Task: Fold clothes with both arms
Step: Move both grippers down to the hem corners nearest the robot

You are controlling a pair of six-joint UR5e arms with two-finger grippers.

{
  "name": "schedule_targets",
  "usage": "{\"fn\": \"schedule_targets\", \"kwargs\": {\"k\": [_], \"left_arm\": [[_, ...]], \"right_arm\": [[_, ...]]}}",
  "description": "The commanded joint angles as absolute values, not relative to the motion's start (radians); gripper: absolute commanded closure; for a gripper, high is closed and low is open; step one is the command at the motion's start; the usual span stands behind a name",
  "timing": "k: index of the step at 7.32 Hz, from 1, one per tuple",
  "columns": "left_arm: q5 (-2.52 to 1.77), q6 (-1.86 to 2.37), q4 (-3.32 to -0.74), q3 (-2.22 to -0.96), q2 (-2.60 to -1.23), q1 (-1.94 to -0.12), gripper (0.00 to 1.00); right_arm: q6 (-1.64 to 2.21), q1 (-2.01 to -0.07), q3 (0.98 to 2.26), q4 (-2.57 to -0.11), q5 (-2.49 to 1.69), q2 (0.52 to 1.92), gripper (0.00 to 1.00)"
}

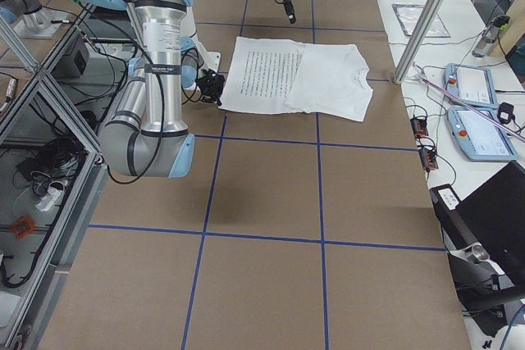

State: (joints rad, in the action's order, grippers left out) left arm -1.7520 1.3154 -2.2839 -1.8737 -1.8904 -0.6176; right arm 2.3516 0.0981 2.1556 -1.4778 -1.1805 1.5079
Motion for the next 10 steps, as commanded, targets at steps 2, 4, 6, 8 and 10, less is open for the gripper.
{"fn": "schedule_targets", "kwargs": {"k": [2, 4, 6, 8, 10], "left_arm": [[-1.752, 1.452, -2.273, -1.991, -1.743, -0.594, 0.01], [-1.747, 1.603, -2.238, -2.017, -1.674, -0.505, 0.07], [-1.706, 1.768, -2.113, -2.045, -1.669, -0.375, 0.09], [-1.602, 1.807, -2.066, -2.048, -1.616, -0.240, 0.14], [-1.580, 1.816, -2.065, -2.048, -1.572, -0.201, 0.18]], "right_arm": [[2.347, 0.072, 2.210, -1.480, -1.183, 1.522, 1.00], [2.345, 0.071, 2.220, -1.480, -1.183, 1.540, 1.00], [2.345, 0.072, 2.218, -1.480, -1.183, 1.543, 1.00], [2.345, 0.072, 2.218, -1.480, -1.183, 1.542, 1.00], [2.345, 0.072, 2.218, -1.482, -1.183, 1.542, 1.00]]}}
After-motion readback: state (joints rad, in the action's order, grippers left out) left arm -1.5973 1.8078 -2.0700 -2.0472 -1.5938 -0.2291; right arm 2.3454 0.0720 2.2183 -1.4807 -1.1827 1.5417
